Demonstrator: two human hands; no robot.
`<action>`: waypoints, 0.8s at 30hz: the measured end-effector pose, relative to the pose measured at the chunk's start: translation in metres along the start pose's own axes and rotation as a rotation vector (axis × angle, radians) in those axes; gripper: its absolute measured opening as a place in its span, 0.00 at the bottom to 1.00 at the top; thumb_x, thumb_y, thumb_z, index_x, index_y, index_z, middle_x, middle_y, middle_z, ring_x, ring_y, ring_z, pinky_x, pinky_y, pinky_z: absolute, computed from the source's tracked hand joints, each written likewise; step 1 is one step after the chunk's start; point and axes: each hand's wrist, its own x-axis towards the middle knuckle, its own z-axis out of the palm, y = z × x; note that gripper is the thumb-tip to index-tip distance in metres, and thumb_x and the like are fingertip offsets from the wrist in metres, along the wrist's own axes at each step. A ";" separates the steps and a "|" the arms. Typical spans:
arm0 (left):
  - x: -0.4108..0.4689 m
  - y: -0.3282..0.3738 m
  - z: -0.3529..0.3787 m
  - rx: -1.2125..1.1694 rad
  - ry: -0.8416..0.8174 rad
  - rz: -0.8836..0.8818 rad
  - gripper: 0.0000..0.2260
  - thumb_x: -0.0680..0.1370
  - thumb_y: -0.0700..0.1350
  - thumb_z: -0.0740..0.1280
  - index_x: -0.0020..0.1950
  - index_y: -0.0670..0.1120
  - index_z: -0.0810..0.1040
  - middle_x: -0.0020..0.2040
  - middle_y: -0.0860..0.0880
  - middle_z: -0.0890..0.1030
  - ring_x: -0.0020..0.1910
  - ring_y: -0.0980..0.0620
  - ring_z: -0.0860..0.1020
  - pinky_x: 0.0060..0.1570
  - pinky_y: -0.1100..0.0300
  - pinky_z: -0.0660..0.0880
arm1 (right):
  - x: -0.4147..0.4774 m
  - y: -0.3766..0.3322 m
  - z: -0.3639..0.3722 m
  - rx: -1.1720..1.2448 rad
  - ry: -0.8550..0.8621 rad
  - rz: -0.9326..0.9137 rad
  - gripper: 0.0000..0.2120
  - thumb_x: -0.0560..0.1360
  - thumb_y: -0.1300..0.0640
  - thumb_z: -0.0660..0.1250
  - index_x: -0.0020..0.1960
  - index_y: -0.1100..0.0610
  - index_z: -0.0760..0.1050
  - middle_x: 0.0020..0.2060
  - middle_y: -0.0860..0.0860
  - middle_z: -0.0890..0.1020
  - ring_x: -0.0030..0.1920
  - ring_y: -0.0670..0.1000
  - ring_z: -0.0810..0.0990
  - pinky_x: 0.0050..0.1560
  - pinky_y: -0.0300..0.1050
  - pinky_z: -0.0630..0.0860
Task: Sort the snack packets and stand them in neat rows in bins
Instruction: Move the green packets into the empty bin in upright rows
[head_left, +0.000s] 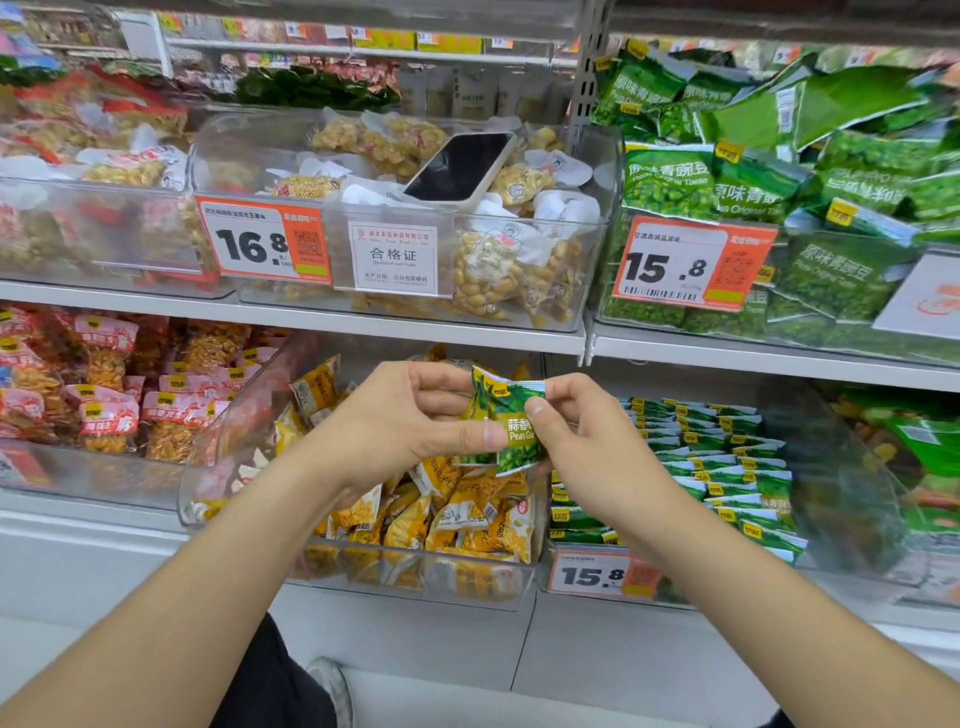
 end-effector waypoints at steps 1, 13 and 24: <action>-0.001 0.002 0.008 0.054 0.008 0.037 0.26 0.65 0.45 0.84 0.61 0.48 0.85 0.53 0.47 0.88 0.53 0.50 0.86 0.57 0.52 0.81 | -0.002 0.002 -0.004 0.006 0.014 0.003 0.04 0.85 0.49 0.64 0.56 0.48 0.73 0.49 0.52 0.83 0.49 0.56 0.84 0.54 0.64 0.82; 0.026 0.003 0.095 0.288 -0.013 0.259 0.28 0.66 0.44 0.86 0.64 0.55 0.82 0.55 0.56 0.87 0.55 0.56 0.85 0.51 0.50 0.84 | -0.038 0.015 -0.111 -0.242 -0.181 -0.056 0.28 0.80 0.48 0.71 0.73 0.32 0.62 0.64 0.48 0.75 0.59 0.46 0.82 0.63 0.53 0.80; 0.074 0.001 0.204 0.547 -0.055 0.446 0.29 0.63 0.47 0.85 0.54 0.54 0.71 0.51 0.54 0.77 0.53 0.52 0.77 0.47 0.47 0.80 | -0.056 0.059 -0.194 -0.574 -0.152 -0.103 0.37 0.69 0.46 0.83 0.75 0.41 0.73 0.63 0.34 0.80 0.55 0.34 0.79 0.48 0.27 0.70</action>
